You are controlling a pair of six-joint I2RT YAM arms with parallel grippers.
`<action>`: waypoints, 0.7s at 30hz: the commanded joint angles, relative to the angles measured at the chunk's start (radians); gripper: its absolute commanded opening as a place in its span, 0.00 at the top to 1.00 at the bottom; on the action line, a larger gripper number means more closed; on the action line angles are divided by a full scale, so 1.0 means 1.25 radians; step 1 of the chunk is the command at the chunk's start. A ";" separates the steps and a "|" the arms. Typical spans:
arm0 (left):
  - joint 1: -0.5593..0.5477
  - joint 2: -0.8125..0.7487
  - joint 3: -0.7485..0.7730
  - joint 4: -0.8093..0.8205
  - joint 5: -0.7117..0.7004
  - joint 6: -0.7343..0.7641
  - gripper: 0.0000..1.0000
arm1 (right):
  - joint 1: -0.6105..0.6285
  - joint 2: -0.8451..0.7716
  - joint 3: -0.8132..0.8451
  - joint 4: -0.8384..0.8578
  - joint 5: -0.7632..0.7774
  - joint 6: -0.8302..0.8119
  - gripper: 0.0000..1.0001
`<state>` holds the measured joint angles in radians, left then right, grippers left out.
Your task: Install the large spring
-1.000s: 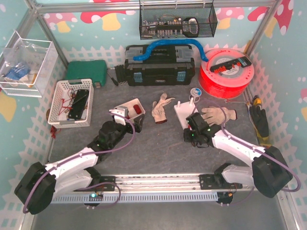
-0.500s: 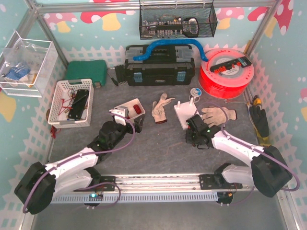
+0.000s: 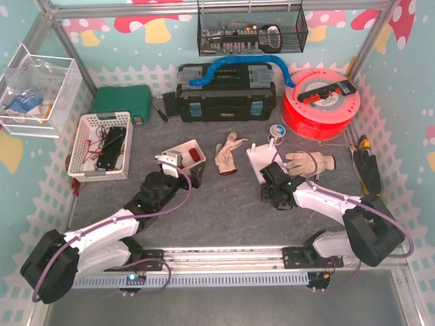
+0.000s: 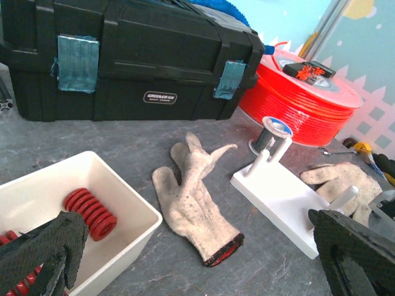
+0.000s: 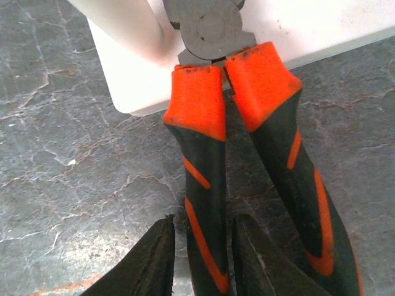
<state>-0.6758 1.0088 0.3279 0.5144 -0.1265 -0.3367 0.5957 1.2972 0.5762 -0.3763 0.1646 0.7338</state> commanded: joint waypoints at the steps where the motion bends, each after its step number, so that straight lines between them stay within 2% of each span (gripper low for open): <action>1: -0.005 -0.001 0.009 0.014 0.006 -0.001 0.01 | 0.000 0.027 -0.003 0.022 0.019 -0.009 0.71; 5: -0.006 -0.001 0.008 0.016 0.009 -0.001 0.01 | 0.000 0.049 -0.007 0.040 0.028 -0.013 0.73; 10: -0.006 0.003 0.009 0.017 0.008 -0.001 0.01 | 0.000 0.043 -0.006 0.039 0.045 -0.015 0.83; 17: -0.007 0.007 0.011 0.017 0.011 -0.001 0.01 | 0.000 -0.057 -0.002 0.041 0.047 -0.027 1.00; 21: -0.007 0.010 0.011 0.018 0.010 -0.002 0.01 | 0.000 -0.143 0.009 0.028 0.046 -0.027 1.00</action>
<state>-0.6758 1.0126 0.3279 0.5148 -0.1261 -0.3367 0.5957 1.2167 0.5735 -0.3389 0.1944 0.7082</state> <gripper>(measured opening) 0.993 0.166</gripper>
